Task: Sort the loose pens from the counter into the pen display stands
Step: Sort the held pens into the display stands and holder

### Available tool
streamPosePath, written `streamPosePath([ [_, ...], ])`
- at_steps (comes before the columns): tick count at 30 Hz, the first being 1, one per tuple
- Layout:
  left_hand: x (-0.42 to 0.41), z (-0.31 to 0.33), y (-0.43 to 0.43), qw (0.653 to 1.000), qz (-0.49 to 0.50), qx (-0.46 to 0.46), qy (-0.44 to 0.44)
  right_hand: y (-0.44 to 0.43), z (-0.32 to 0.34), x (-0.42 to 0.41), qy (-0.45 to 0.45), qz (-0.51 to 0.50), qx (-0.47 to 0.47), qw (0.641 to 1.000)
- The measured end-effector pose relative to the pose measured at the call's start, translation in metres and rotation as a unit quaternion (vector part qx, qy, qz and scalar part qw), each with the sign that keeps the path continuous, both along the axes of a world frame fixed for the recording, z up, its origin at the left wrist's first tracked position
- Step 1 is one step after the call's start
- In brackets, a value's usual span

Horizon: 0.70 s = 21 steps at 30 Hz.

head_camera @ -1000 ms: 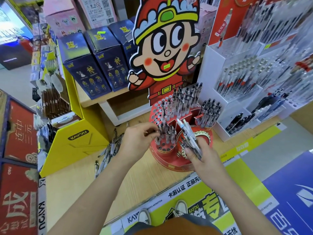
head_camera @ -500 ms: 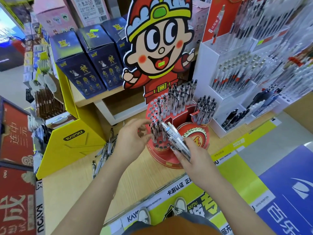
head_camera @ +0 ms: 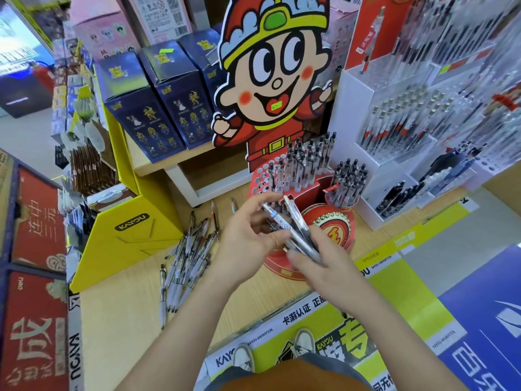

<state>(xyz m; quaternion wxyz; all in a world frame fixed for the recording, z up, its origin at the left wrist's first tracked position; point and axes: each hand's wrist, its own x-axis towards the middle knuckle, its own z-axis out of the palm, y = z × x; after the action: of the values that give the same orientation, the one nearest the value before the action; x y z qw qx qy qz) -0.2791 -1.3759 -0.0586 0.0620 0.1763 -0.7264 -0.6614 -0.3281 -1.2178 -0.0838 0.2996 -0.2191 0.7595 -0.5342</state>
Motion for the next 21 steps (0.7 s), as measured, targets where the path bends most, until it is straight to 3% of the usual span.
streamPosePath([
  [2,0.000,0.002,-0.001,1.000,-0.016,-0.008,0.001,0.001,0.001,-0.001,-0.110,-0.014,-0.057,0.992],
  [5,0.000,0.004,-0.001,1.000,-0.017,-0.019,0.017,0.000,0.005,-0.003,-0.167,-0.019,-0.062,0.984],
  [15,0.001,0.008,-0.019,0.984,0.133,0.063,0.096,0.011,0.008,-0.015,-0.180,0.042,-0.045,0.982],
  [17,0.002,0.012,-0.029,0.982,0.152,0.057,0.099,0.012,0.005,-0.015,-0.143,0.040,-0.034,0.988],
  [19,0.003,0.016,-0.038,0.973,0.191,0.066,0.113,0.012,0.001,-0.017,0.000,0.043,0.030,0.999],
  [21,0.005,0.019,-0.041,0.968,0.206,0.077,0.119,0.014,-0.004,-0.017,0.120,0.055,0.107,0.986],
])
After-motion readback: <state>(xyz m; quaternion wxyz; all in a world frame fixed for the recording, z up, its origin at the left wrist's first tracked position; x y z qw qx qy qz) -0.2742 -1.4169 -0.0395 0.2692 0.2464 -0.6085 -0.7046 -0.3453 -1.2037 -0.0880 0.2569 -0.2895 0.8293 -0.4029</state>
